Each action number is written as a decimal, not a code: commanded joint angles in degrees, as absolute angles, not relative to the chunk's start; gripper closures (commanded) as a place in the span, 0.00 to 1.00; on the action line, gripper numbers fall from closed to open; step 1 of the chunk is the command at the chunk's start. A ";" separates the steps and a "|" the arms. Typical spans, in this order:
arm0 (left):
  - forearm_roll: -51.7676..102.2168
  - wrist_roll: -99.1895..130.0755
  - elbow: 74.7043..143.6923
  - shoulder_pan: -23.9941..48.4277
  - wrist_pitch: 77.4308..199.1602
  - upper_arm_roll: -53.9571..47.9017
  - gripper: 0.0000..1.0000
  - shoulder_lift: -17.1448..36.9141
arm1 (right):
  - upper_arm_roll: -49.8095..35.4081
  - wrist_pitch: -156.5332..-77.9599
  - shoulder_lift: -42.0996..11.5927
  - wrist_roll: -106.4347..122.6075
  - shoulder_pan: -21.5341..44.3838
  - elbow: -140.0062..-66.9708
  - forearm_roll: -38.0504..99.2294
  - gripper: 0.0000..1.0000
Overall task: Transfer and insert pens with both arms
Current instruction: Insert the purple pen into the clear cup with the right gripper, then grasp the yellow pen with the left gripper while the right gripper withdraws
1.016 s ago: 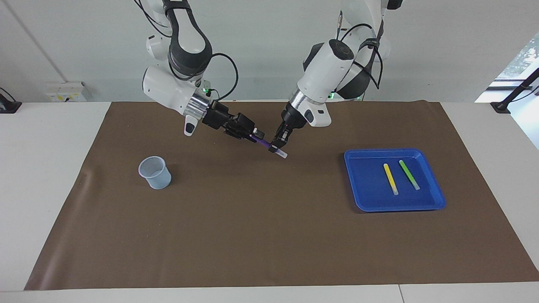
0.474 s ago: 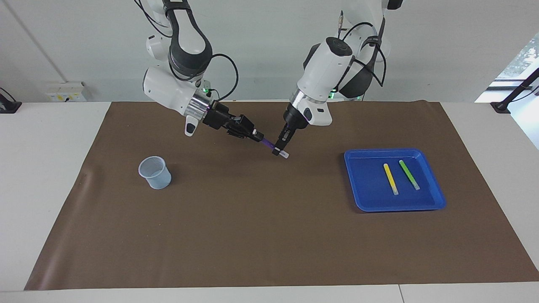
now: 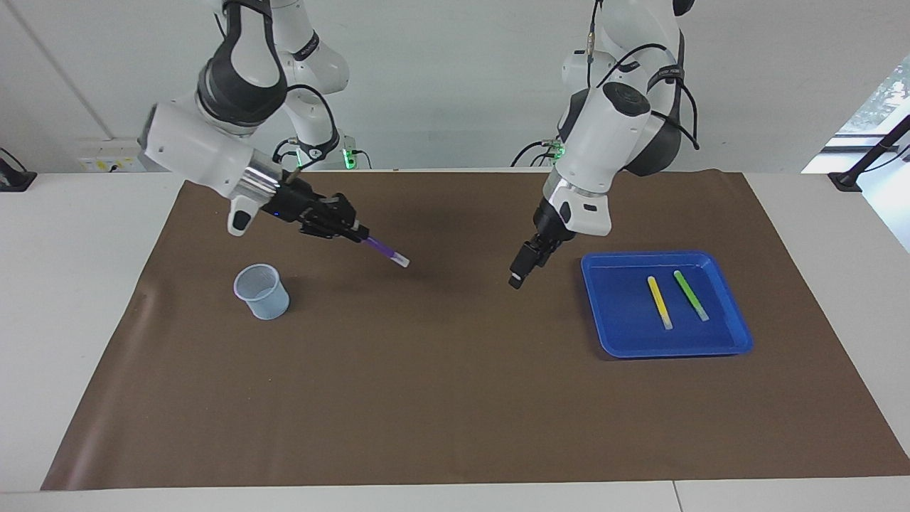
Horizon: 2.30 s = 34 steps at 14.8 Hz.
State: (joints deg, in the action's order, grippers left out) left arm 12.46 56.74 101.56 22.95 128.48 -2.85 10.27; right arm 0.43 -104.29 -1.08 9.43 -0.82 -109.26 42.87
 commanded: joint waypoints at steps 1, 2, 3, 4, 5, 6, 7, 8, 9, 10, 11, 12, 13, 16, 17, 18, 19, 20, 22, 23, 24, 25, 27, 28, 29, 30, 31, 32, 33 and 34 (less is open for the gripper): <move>11.60 42.24 107.30 18.39 127.97 -2.99 0.00 6.77 | -0.26 -97.22 -6.23 15.10 -4.48 -97.42 30.20 1.00; 11.60 36.53 108.45 16.46 127.88 -2.99 0.00 6.33 | -0.35 -96.16 -7.98 17.99 -4.74 -93.47 22.75 1.00; 11.60 32.21 109.68 14.70 128.05 -3.08 0.00 5.98 | -0.35 -96.24 -8.61 21.15 -4.66 -92.38 17.02 1.00; 11.51 26.77 111.08 13.11 128.32 -2.99 0.00 5.98 | -0.35 -97.28 -8.79 25.01 -4.48 -92.81 11.31 1.00; 11.34 20.02 112.40 10.66 128.49 -2.99 0.00 6.32 | -0.26 -99.30 -8.53 26.44 -4.31 -94.03 6.90 1.00; 10.21 15.08 113.46 8.72 128.67 -2.99 0.00 6.50 | -0.35 -101.75 -8.18 26.54 -3.96 -95.70 2.42 1.00; 8.19 10.59 114.42 7.14 128.85 -2.99 0.00 6.68 | -0.35 -103.43 -7.65 26.80 -3.61 -97.45 -1.37 1.00; 6.96 6.20 115.04 5.12 128.85 -2.99 0.00 6.77 | -0.44 -104.49 -6.69 26.89 -3.34 -99.56 -3.93 1.00; 6.68 2.15 115.66 3.53 128.85 -2.99 0.00 6.85 | -0.44 -105.55 -5.98 26.89 -3.25 -101.49 -4.65 1.00; 6.59 -1.20 116.27 2.30 129.11 -2.99 0.00 6.94 | -0.44 -106.08 -5.37 26.98 -3.34 -102.82 -4.83 1.00; 6.59 -3.93 116.89 0.98 129.63 -2.99 0.00 7.03 | -0.35 -106.08 -5.01 26.90 -3.43 -103.88 -4.83 1.00; 6.50 -6.57 117.85 -0.16 130.86 -2.99 0.00 7.29 | -0.44 -106.08 -4.49 26.89 -3.60 -104.93 -4.83 1.00; 6.50 -9.29 118.56 -0.96 132.00 -2.99 0.00 8.08 | -0.44 -106.00 -4.31 26.81 -3.60 -105.29 -4.83 1.00; 6.50 -13.96 118.83 -2.45 134.55 -2.99 0.00 10.71 | -0.44 -106.52 -4.13 26.81 -3.78 -105.90 -4.75 1.00; 5.63 -15.11 118.83 -2.63 135.34 -2.99 0.00 11.77 | -0.44 -107.48 -3.43 26.46 -3.78 -107.47 -4.66 1.00; 4.32 -15.29 118.83 -2.81 136.22 -2.99 0.00 12.91 | -0.44 -108.97 -2.64 26.28 -3.78 -109.67 -4.48 1.00; 3.78 -15.29 118.83 -2.90 137.36 -2.99 0.00 14.05 | -0.44 -110.99 -1.77 26.19 -3.95 -112.04 -4.13 1.00; 3.78 -15.29 119.18 -2.99 137.89 -2.99 0.00 14.41 | -0.44 -112.92 -1.06 26.19 -3.96 -114.15 -3.96 1.00; 3.78 -15.21 119.97 -3.95 138.34 -3.08 0.02 14.59 | -0.44 -113.99 -0.53 26.19 -3.87 -115.57 -3.87 0.91; 3.78 -14.86 120.41 -3.96 138.51 -3.08 0.16 14.68 | -0.44 -113.99 -0.53 26.28 -3.95 -115.58 -3.87 0.60; 3.78 -14.51 120.67 -3.87 138.60 -3.08 0.32 14.76 | -0.44 -114.17 -0.53 26.28 -3.96 -115.58 -3.87 0.28; 3.78 -14.24 120.76 -3.87 138.34 -3.08 0.63 14.68 | -0.44 -114.17 -0.53 26.28 -3.96 -115.49 -3.87 0.08; 3.87 -13.89 120.67 -3.87 138.25 -3.08 1.00 14.68 | -0.53 -113.82 -0.79 26.28 -4.04 -114.70 -3.61 0.00; 3.78 -12.76 120.41 -3.87 138.25 -3.08 1.00 14.76 | -0.53 -113.12 -1.05 26.28 -4.04 -113.91 -2.39 0.00; 3.87 -11.53 119.98 -3.95 137.64 -3.08 1.00 14.68 | -0.53 -111.29 -1.49 26.28 -4.13 -112.08 0.76 0.00; 3.95 -9.77 119.88 -3.96 136.68 -3.08 1.00 14.42 | -0.53 -108.66 -2.19 26.28 -4.22 -109.89 4.01 0.00; 3.96 -7.93 119.53 -3.96 134.23 -3.08 1.00 13.72 | -0.44 -105.59 -2.98 26.19 -4.39 -107.25 8.48 0.00; 4.04 -7.13 118.49 -3.87 131.51 -3.08 1.00 12.32 | -0.35 -103.73 -3.16 26.10 -4.39 -106.10 12.35 0.00; 4.30 -6.16 117.00 -3.87 128.35 -3.16 1.00 11.61 | -0.09 -103.28 -2.90 26.10 -4.48 -106.00 16.57 0.00; 4.39 -3.89 114.89 -3.43 124.23 -3.25 1.00 10.64 | -0.09 -102.84 -2.64 25.32 -4.74 -106.00 20.96 0.00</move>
State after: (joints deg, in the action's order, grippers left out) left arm 5.07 -7.91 117.55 -3.43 131.48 -2.75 13.89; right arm 0.10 -104.91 -1.98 25.33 -3.47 -107.82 14.07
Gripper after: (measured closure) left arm 0.833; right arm 0.000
